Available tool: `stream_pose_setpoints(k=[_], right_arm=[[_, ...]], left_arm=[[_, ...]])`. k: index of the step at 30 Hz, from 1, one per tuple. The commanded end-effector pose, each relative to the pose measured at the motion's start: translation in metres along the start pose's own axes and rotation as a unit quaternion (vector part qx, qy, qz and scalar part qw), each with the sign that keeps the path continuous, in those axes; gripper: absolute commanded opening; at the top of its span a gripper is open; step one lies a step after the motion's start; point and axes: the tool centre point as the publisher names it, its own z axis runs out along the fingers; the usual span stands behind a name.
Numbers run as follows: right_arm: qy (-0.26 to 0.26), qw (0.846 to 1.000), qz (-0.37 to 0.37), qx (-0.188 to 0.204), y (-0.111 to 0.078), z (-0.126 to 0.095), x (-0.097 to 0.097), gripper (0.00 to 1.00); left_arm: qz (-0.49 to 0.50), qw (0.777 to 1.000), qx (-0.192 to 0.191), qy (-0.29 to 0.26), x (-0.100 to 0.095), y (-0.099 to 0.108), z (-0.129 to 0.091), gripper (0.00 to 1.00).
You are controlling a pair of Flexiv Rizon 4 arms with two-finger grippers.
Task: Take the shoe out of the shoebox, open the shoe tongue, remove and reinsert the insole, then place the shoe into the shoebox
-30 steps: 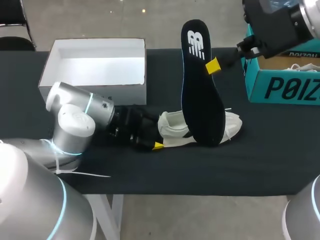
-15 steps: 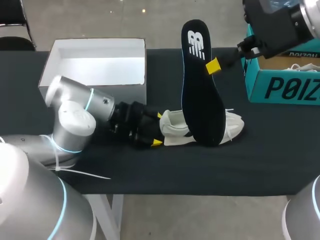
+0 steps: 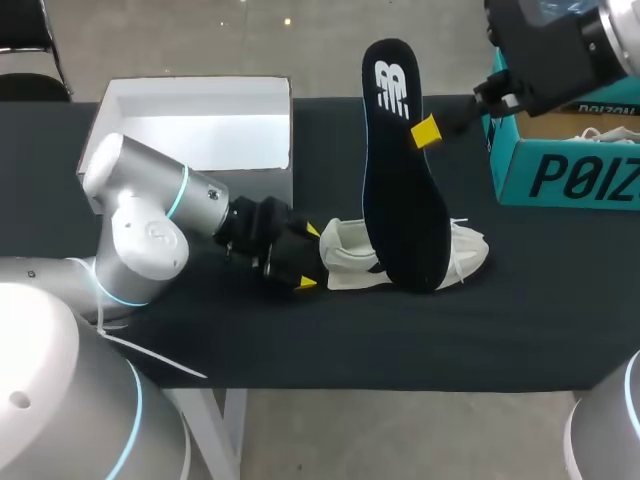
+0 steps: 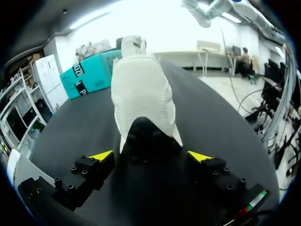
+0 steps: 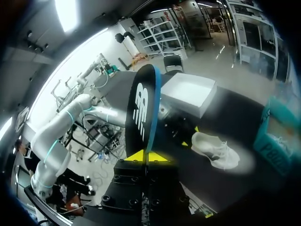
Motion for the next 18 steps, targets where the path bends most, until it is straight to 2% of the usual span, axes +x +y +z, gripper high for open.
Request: stream_pose_setpoints(k=[1, 10, 18], right_arm=[[0.0, 1.0, 0.0, 0.002, 0.003, 0.003, -0.001, 0.0], [0.0, 1.0, 0.0, 0.002, 0.003, 0.003, -0.001, 0.0], [0.0, 1.0, 0.0, 0.002, 0.003, 0.003, -0.001, 0.0]], left_arm=[[0.002, 1.0, -0.014, 0.0, 0.002, -0.005, -0.02, 1.0], [0.054, 0.996, -0.076, -0.004, 0.006, -0.031, -0.058, 1.0], [0.075, 0.99, -0.115, -0.044, -0.007, -0.058, -0.065, 1.0]])
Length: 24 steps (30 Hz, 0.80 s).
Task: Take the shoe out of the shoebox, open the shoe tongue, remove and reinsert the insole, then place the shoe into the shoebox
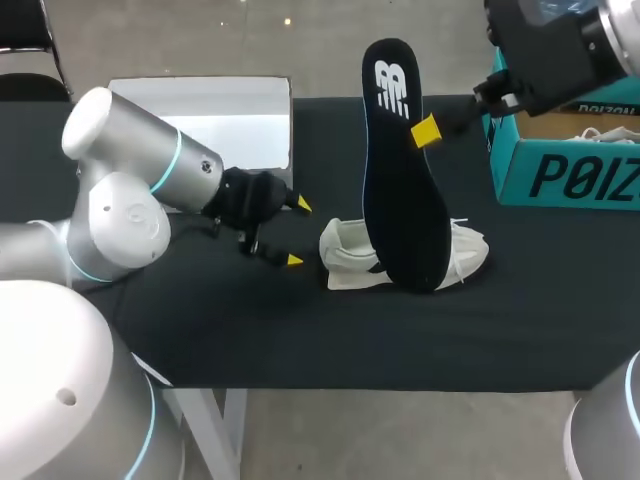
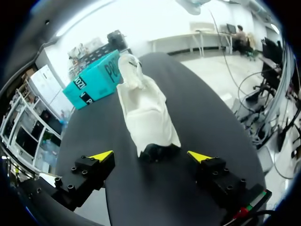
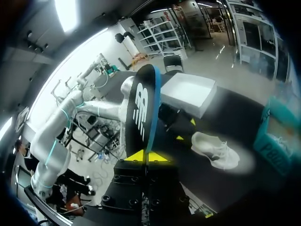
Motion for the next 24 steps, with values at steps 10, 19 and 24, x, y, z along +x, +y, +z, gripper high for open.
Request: stream_pose_setpoints(k=[10, 19, 24], right_arm=[[0.0, 1.0, 0.0, 0.002, 0.002, 0.002, 0.0, 0.0], [0.0, 1.0, 0.0, 0.002, 0.002, 0.002, 0.0, 0.0], [0.0, 1.0, 0.0, 0.002, 0.002, 0.002, 0.0, 0.0]], left_arm=[[0.006, 0.996, -0.093, 0.007, -0.023, -0.03, 0.002, 1.0], [0.018, 0.992, -0.124, 0.013, -0.04, -0.039, 0.004, 1.0], [0.018, 0.992, -0.125, 0.009, -0.046, -0.042, 0.006, 1.0]])
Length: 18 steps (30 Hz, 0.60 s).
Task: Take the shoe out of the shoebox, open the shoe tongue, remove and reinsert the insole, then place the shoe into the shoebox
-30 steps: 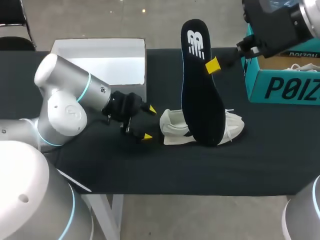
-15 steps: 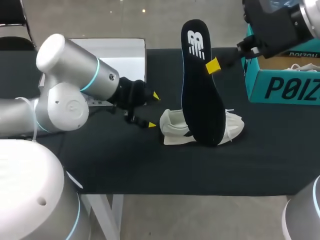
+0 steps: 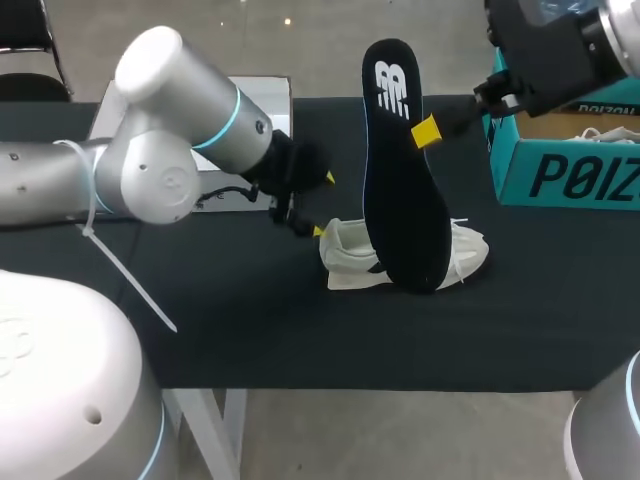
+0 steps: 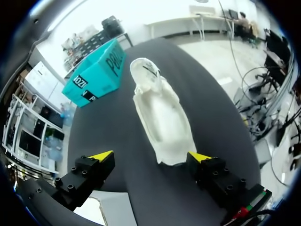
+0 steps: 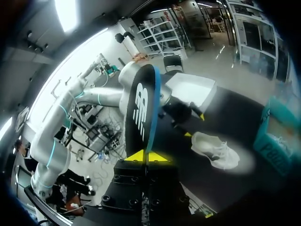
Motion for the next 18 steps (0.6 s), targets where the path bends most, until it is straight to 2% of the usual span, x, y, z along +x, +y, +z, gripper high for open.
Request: stream_pose_setpoints(k=[1, 2, 18], right_arm=[[0.0, 1.0, 0.001, 0.003, 0.0028, 0.0023, -0.0003, 0.0], [0.0, 1.0, 0.001, 0.003, 0.0028, 0.0023, -0.0003, 0.0], [0.0, 1.0, 0.001, 0.003, 0.0028, 0.0023, -0.0003, 0.0]], left_arm=[[-0.001, 1.0, -0.029, 0.005, -0.0048, -0.0059, 0.0029, 1.0], [0.006, 0.999, -0.033, -0.009, -0.005, -0.0076, 0.0024, 1.0], [0.006, 0.999, -0.033, -0.009, -0.005, -0.0076, 0.0024, 1.0]])
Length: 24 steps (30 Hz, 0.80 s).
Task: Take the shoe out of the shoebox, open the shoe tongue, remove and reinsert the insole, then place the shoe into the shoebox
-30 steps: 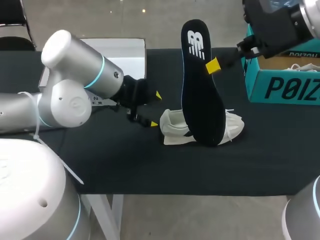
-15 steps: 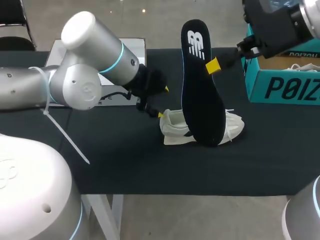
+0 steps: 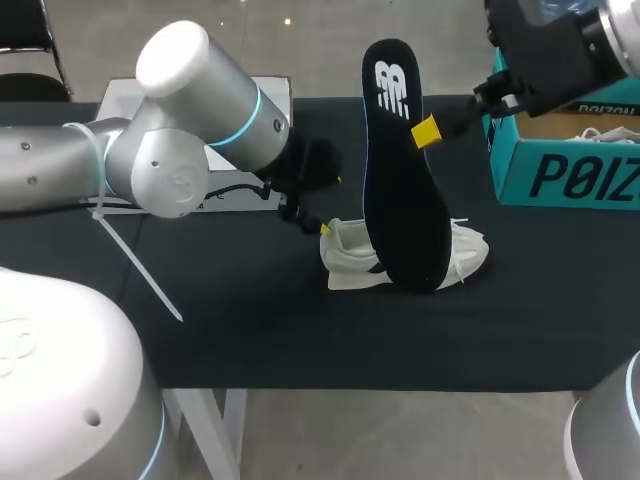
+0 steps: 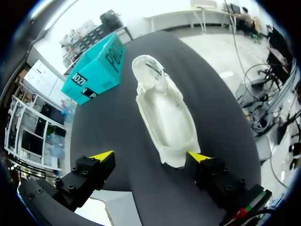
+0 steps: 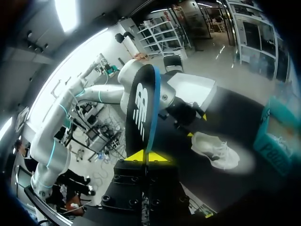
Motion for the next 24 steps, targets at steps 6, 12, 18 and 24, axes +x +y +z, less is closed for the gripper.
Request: stream_pose_setpoints(k=[6, 12, 18, 24], right_arm=[[0.0, 1.0, 0.001, 0.003, 0.003, 0.002, 0.0, 0.0], [0.0, 1.0, 0.001, 0.003, 0.003, 0.002, 0.0, 0.0], [0.0, 1.0, 0.001, 0.003, 0.003, 0.002, 0.0, 0.0], [0.0, 1.0, 0.001, 0.003, 0.003, 0.002, 0.0, 0.0]], left_arm=[[0.0, 1.0, -0.002, -0.001, 0.001, -0.001, 0.0, 1.0], [-0.005, 1.0, -0.011, 0.006, 0.002, 0.0, -0.003, 1.0], [0.011, 0.996, -0.088, 0.008, 0.005, -0.007, -0.004, 1.0], [0.024, 0.99, -0.139, -0.002, 0.004, -0.014, -0.012, 1.0]])
